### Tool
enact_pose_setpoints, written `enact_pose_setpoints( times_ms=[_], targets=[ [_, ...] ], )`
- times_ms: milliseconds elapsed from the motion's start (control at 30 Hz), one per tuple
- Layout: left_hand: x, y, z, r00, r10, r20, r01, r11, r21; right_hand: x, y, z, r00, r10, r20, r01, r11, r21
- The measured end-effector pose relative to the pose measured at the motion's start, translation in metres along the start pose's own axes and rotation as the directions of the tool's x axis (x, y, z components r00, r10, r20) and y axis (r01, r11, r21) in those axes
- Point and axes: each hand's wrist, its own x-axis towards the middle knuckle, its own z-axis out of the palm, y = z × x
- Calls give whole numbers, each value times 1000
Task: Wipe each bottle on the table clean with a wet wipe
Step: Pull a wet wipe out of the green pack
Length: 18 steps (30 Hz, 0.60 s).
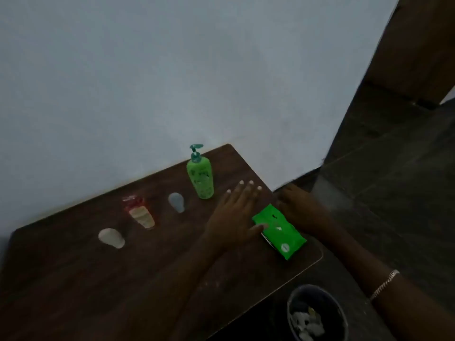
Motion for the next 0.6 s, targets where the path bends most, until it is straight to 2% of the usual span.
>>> enact_pose_setpoints(
  times_ms=[167, 333, 600],
  targets=[
    [5, 20, 102, 997, -38, 66, 47, 990, -131, -18, 58, 59, 994, 9, 112, -10, 1000, 7],
    [3, 23, 169, 998, -17, 53, 24, 991, -128, -26, 94, 102, 998, 14, 67, -19, 997, 70],
    [3, 23, 204, 983, -51, -174, 17, 981, -192, -28, 111, 119, 998, 7, 57, -18, 983, 182]
  ],
)
